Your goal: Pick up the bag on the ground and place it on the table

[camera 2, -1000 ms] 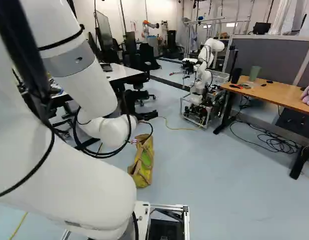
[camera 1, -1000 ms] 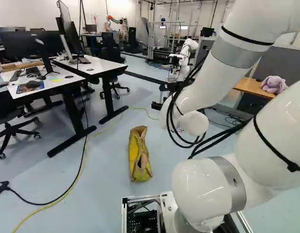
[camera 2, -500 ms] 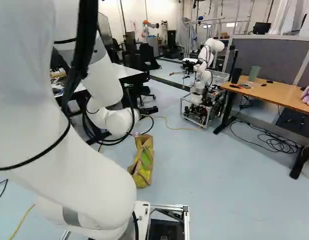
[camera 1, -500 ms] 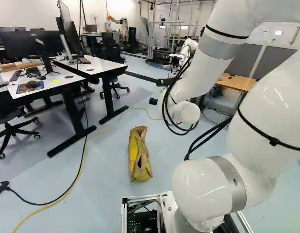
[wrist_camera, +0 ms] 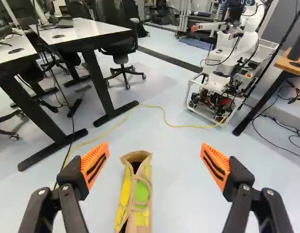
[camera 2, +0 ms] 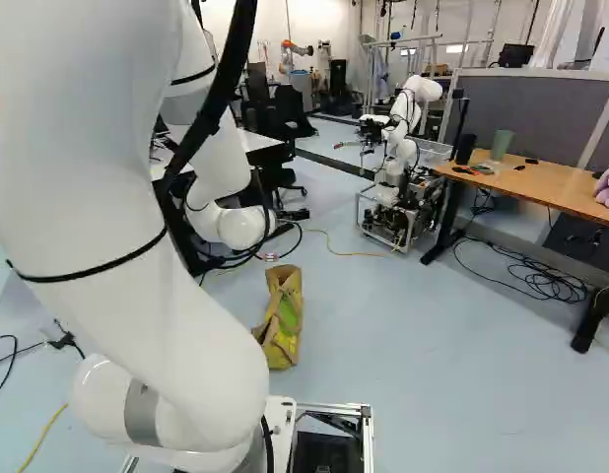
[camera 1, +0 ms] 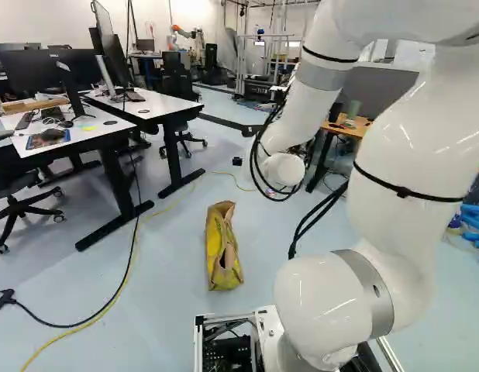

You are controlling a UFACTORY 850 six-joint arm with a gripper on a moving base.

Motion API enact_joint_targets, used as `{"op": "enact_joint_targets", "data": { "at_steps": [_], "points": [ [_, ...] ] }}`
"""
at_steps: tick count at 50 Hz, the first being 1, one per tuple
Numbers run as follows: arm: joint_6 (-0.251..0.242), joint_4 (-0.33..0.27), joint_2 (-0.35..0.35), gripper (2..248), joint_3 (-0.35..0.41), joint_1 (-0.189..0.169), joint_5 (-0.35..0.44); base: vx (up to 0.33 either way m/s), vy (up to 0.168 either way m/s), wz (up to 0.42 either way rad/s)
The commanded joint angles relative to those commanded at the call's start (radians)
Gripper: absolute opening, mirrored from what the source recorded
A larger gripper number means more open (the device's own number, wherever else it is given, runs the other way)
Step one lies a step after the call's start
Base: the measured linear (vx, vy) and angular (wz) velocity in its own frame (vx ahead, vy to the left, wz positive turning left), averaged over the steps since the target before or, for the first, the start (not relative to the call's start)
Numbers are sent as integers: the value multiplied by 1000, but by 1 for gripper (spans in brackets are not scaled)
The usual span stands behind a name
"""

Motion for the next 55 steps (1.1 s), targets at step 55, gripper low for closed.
{"op": "enact_joint_targets", "data": {
  "at_steps": [55],
  "points": [
    [0,43,-383,247,-315,48,-207,0,0,0]
  ]
}}
